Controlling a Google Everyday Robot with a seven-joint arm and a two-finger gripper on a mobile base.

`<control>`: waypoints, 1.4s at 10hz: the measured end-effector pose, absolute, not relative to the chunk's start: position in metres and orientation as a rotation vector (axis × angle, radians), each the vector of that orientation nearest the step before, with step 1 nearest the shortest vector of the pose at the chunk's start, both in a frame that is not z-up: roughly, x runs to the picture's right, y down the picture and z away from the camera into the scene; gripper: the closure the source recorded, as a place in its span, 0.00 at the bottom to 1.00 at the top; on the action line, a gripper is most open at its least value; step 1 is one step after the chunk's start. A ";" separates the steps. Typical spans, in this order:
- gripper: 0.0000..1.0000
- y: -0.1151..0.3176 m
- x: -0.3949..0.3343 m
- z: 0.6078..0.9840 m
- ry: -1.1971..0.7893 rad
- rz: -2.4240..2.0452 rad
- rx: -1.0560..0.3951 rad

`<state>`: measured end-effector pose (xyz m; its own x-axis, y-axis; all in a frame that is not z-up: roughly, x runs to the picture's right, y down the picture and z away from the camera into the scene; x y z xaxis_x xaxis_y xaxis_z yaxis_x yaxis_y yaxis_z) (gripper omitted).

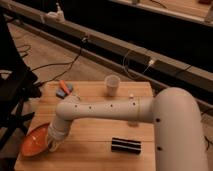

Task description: Drag the ceramic bowl in a circle

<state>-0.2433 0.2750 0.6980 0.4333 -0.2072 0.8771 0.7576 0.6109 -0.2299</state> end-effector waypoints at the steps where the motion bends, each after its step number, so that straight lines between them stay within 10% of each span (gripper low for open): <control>1: 1.00 0.275 -0.234 0.698 -0.923 -0.642 -0.685; 7: 1.00 0.218 -0.165 0.749 -0.831 -0.560 -0.691; 14: 1.00 0.209 -0.246 0.767 -0.961 -0.741 -0.702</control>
